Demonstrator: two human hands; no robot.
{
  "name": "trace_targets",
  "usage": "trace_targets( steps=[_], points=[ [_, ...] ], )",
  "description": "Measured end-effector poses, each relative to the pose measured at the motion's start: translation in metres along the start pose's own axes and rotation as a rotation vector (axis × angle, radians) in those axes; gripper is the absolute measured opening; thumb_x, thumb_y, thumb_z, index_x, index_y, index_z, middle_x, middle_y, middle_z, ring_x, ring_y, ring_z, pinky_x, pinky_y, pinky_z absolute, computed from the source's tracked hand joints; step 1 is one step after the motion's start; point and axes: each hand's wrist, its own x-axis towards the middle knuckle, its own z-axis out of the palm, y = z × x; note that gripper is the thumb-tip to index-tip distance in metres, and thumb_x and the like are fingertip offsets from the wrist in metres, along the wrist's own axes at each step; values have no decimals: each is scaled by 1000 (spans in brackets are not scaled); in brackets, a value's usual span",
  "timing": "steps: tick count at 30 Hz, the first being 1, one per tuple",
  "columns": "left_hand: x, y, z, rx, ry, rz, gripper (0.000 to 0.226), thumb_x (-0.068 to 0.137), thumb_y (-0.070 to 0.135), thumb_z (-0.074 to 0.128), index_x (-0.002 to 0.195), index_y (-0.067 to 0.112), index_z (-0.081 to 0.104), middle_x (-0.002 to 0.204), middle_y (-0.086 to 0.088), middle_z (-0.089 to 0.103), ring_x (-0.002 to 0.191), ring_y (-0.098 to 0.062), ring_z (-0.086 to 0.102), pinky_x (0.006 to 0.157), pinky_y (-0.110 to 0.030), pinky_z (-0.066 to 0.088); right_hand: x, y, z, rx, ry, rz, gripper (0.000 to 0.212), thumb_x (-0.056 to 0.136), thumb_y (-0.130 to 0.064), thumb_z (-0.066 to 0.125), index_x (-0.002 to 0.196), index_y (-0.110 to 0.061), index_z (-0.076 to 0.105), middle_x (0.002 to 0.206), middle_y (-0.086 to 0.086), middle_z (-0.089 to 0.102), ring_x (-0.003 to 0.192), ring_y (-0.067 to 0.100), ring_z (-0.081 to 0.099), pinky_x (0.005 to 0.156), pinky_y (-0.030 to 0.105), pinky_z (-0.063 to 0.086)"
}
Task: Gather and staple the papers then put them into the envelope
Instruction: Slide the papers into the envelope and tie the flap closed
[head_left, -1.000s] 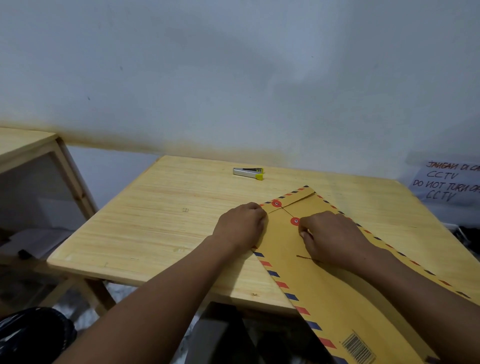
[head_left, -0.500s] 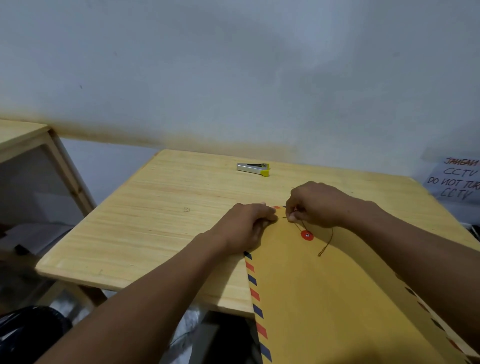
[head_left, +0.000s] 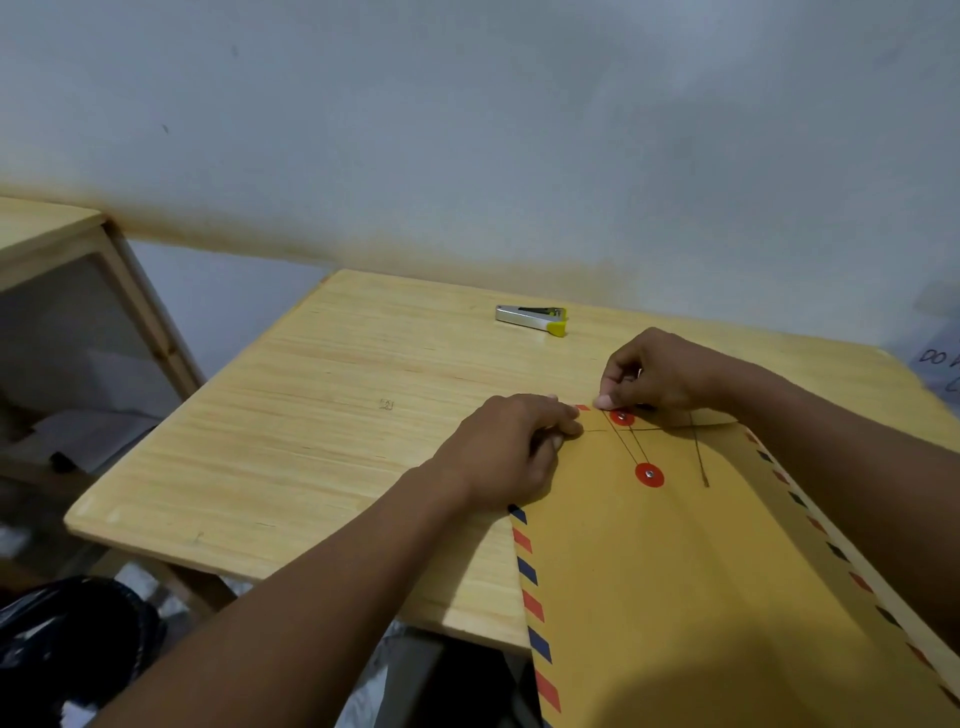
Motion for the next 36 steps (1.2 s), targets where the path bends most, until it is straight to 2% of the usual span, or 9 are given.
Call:
trace_targets(
  steps=[9, 13, 17, 21, 23, 25, 28, 30, 36],
  points=[
    [1, 2, 0, 0, -6, -24, 31, 93, 11, 56, 119, 18, 72, 134, 3, 67, 135, -12, 51, 111, -41, 45, -9, 13, 2, 58, 64, 75, 9, 85, -25, 74, 79, -19, 70, 79, -1, 68, 78, 15, 58, 62, 26, 42],
    [1, 3, 0, -9, 9, -36, 31, 94, 9, 57, 119, 17, 72, 133, 2, 67, 135, -12, 51, 112, -39, 44, -21, 24, 4, 67, 121, 100, 9, 85, -28, 74, 81, -21, 71, 82, 0, 70, 80, 16, 61, 64, 27, 46],
    [2, 2, 1, 8, 6, -49, 32, 94, 10, 56, 120, 18, 72, 134, 4, 66, 135, -9, 50, 112, -36, 44, -40, 27, 14, 26, 207, 66, 7, 90, -26, 69, 84, -23, 67, 82, -5, 65, 77, 9, 57, 60, 22, 41],
    [2, 3, 2, 27, 11, -64, 32, 95, 11, 56, 121, 20, 72, 134, 7, 66, 135, -8, 50, 113, -36, 43, -71, 30, 28, -61, 279, 17, 7, 96, -28, 59, 92, -31, 64, 87, -9, 62, 80, 10, 57, 66, 28, 46],
    [1, 5, 3, 40, 5, -68, 32, 95, 12, 55, 121, 20, 71, 134, 6, 66, 136, -9, 50, 113, -37, 43, -87, 30, 34, -205, 306, -16, 9, 97, -30, 54, 97, -33, 63, 91, -10, 62, 84, 13, 57, 72, 33, 51],
    [1, 8, 3, 54, -1, -73, 31, 96, 12, 55, 121, 20, 71, 135, 6, 65, 137, -10, 48, 113, -38, 43, -102, 27, 39, -367, 328, -65, 12, 98, -32, 50, 101, -33, 62, 95, -11, 62, 88, 13, 55, 73, 33, 51],
    [-1, 10, 3, 79, 2, -80, 32, 96, 13, 54, 122, 21, 71, 135, 6, 65, 137, -10, 48, 113, -38, 43, -120, 21, 47, -486, 338, -136, 17, 100, -32, 44, 107, -31, 60, 102, -11, 62, 87, 11, 54, 70, 28, 48],
    [-1, 11, 4, 88, -1, -89, 32, 96, 13, 53, 122, 21, 70, 135, 5, 65, 138, -11, 48, 113, -39, 43, -129, 15, 52, -522, 329, -159, 21, 101, -32, 40, 110, -28, 59, 103, -9, 61, 86, 13, 54, 68, 27, 44],
    [-2, 14, 4, 109, -1, -96, 33, 97, 14, 53, 124, 22, 69, 136, 4, 65, 138, -14, 48, 113, -40, 42, -136, -5, 62, -448, 298, -137, 23, 100, -30, 42, 114, -26, 59, 108, -8, 61, 95, 16, 58, 79, 33, 50]
  ],
)
